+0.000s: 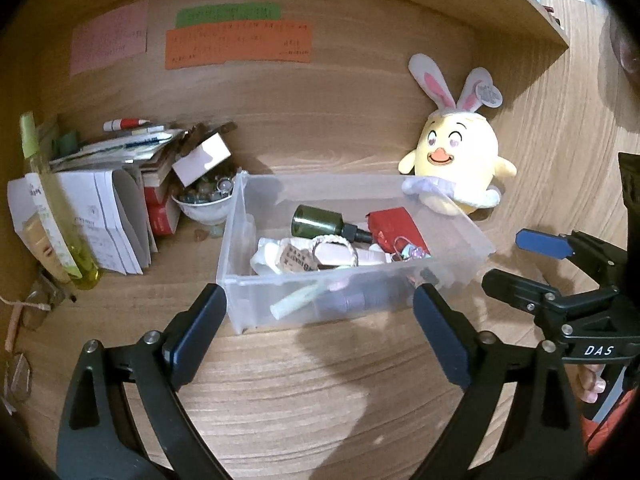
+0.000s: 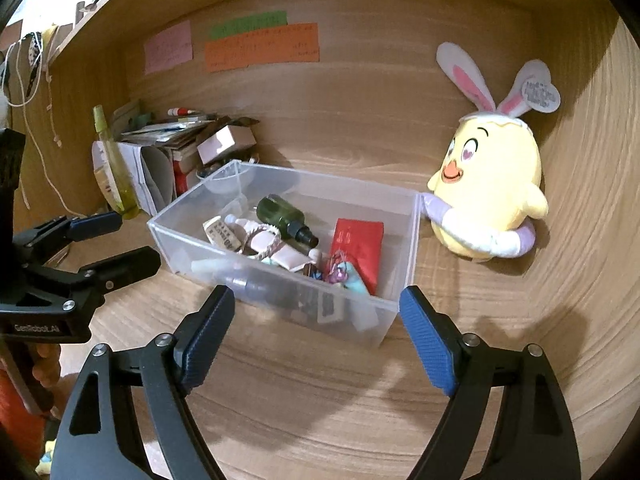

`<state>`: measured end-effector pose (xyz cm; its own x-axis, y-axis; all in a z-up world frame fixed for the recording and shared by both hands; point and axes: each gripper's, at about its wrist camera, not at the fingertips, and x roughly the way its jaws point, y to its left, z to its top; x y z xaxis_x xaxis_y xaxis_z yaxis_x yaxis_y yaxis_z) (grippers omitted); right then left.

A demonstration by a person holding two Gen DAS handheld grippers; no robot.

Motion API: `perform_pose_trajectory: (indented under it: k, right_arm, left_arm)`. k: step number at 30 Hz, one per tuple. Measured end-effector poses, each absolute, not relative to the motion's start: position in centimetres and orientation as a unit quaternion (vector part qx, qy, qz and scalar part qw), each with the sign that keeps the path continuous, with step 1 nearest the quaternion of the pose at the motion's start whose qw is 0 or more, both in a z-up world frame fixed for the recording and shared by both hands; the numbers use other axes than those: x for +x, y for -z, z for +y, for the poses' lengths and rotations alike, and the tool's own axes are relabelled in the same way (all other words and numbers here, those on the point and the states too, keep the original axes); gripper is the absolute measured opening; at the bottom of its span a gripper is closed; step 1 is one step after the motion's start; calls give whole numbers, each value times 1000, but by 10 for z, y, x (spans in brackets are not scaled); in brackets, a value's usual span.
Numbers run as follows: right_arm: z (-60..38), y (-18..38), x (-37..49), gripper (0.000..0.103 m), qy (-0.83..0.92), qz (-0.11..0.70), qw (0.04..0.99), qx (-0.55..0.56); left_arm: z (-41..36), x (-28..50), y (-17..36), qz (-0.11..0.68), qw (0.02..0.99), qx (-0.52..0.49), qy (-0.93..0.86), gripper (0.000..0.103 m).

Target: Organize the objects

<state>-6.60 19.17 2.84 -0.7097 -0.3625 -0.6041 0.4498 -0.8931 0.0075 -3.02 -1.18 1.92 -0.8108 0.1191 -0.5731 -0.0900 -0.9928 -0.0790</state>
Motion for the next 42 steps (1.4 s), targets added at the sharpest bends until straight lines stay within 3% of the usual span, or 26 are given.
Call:
perform_pose_trajectory:
  k: [42]
  right_arm:
    - [189, -12, -62, 83, 913, 64, 225, 334]
  left_arm:
    - [-5, -27, -16, -13, 54, -302, -952, 96]
